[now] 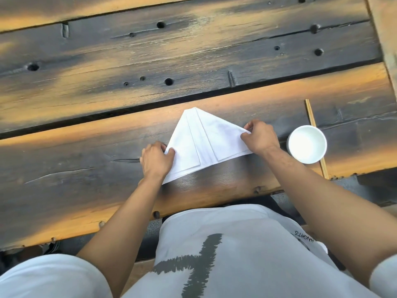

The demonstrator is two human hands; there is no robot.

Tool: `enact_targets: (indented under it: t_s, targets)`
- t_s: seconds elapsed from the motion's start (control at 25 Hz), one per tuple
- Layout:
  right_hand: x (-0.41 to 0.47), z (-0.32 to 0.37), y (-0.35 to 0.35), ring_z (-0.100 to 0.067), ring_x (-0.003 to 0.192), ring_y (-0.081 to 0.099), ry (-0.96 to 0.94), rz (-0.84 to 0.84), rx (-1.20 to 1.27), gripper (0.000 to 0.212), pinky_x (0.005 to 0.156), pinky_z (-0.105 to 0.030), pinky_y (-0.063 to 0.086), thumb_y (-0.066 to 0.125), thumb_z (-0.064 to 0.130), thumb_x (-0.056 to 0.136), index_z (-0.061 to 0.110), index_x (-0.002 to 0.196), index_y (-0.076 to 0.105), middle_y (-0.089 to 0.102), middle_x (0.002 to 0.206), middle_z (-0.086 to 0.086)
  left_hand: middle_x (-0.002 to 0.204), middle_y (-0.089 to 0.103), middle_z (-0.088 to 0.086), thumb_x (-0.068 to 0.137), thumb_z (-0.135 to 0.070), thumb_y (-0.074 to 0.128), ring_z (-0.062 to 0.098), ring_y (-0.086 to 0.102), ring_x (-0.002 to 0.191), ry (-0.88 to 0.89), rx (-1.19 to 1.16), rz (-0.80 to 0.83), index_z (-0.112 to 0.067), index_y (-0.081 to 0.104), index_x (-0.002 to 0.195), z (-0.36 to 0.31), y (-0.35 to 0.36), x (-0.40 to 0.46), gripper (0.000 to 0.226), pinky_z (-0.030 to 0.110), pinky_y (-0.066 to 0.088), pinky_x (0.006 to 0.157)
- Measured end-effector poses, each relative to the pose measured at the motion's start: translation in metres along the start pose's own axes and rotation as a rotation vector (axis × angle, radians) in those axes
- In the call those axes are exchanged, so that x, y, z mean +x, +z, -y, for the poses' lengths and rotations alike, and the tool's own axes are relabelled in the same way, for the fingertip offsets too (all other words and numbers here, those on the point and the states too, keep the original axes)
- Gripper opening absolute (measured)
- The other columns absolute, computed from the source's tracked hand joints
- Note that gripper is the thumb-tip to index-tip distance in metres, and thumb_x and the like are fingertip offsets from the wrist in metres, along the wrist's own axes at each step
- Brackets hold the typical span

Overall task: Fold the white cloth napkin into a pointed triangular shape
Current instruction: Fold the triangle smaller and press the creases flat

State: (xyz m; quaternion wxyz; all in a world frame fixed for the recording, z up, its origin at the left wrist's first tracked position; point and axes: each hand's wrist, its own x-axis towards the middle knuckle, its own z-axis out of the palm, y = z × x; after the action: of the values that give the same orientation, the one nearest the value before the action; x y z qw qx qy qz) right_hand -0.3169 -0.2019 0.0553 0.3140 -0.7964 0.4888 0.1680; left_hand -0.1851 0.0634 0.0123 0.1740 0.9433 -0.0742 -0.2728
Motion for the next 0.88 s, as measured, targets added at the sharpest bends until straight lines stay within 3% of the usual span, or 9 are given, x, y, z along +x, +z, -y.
enact_targets:
  t_s: [0.12,0.2,0.28,0.36,0.48,0.56,0.68,0.88]
  targets:
    - [0.01,0.021,-0.022,-0.032,0.103,0.064,-0.035,-0.061,-0.079,0.02,0.079,-0.029,0.046,0.059,0.019,0.087,0.022,0.105,0.069,0.07,0.11,-0.01,0.089,0.068,0.002,0.093,-0.028,0.062,0.028,0.063,0.092,-0.083,-0.171,0.078,-0.012,0.064,0.094,-0.018,0.001,-0.002,0.016,0.032,0.042,0.071]
    - [0.014,0.039,-0.034,-0.033,0.103,0.064,-0.066,-0.103,-0.117,0.023,0.08,-0.03,0.049,0.058,0.017,0.086,0.023,0.105,0.071,0.071,0.111,-0.009,0.091,0.067,-0.002,0.092,-0.028,0.063,0.024,0.062,0.091,-0.166,-0.239,0.13,-0.016,0.065,0.1,-0.03,0.0,-0.003,0.014,0.03,0.043,0.071]
    - [0.015,0.057,-0.04,-0.033,0.099,0.065,-0.124,-0.147,-0.154,0.024,0.081,-0.032,0.054,0.057,0.017,0.084,0.024,0.101,0.071,0.072,0.108,-0.008,0.093,0.071,-0.002,0.088,-0.029,0.065,0.024,0.067,0.09,-0.211,-0.305,0.18,-0.02,0.066,0.097,-0.036,0.003,0.0,0.012,0.032,0.052,0.074]
    - [0.013,0.073,-0.042,-0.033,0.094,0.066,-0.201,-0.192,-0.204,0.023,0.08,-0.035,0.055,0.055,0.014,0.083,0.023,0.095,0.072,0.072,0.102,-0.008,0.093,0.074,0.0,0.081,-0.03,0.067,0.025,0.072,0.089,-0.283,-0.447,0.235,-0.021,0.066,0.091,-0.037,0.008,0.005,0.013,0.042,0.061,0.081]
    - [0.005,0.09,-0.038,-0.034,0.092,0.065,-0.323,-0.255,-0.271,0.023,0.076,-0.033,0.049,0.055,0.008,0.083,0.017,0.096,0.071,0.071,0.098,-0.009,0.096,0.074,0.003,0.067,-0.034,0.065,0.028,0.074,0.092,-0.306,-0.556,0.284,-0.022,0.061,0.093,-0.034,0.028,0.014,0.029,0.05,0.063,0.081]
    - [0.0,0.096,-0.033,-0.033,0.092,0.065,-0.378,-0.276,-0.285,0.02,0.075,-0.033,0.048,0.055,0.008,0.084,0.015,0.095,0.07,0.07,0.097,-0.008,0.1,0.072,0.008,0.075,-0.024,0.068,0.031,0.075,0.091,-0.294,-0.641,0.293,-0.017,0.054,0.098,-0.056,0.022,0.001,0.028,0.049,0.064,0.077]
    - [-0.008,0.096,-0.022,-0.033,0.095,0.065,-0.439,-0.278,-0.298,0.021,0.078,-0.036,0.05,0.056,0.008,0.084,0.016,0.099,0.068,0.069,0.102,-0.007,0.104,0.067,0.016,0.091,0.0,0.062,0.032,0.075,0.091,-0.334,-0.81,0.286,-0.012,0.046,0.103,-0.076,0.028,-0.009,0.023,0.036,0.065,0.066]
    - [-0.03,0.082,0.001,-0.031,0.101,0.063,-0.528,-0.244,-0.392,0.026,0.08,-0.037,0.049,0.055,0.006,0.087,0.012,0.11,0.067,0.066,0.108,-0.008,0.092,0.069,0.015,0.094,-0.006,0.063,0.026,0.068,0.071,-0.298,-0.812,0.381,-0.015,0.043,0.103,-0.081,0.04,-0.013,0.023,0.039,0.061,0.07]
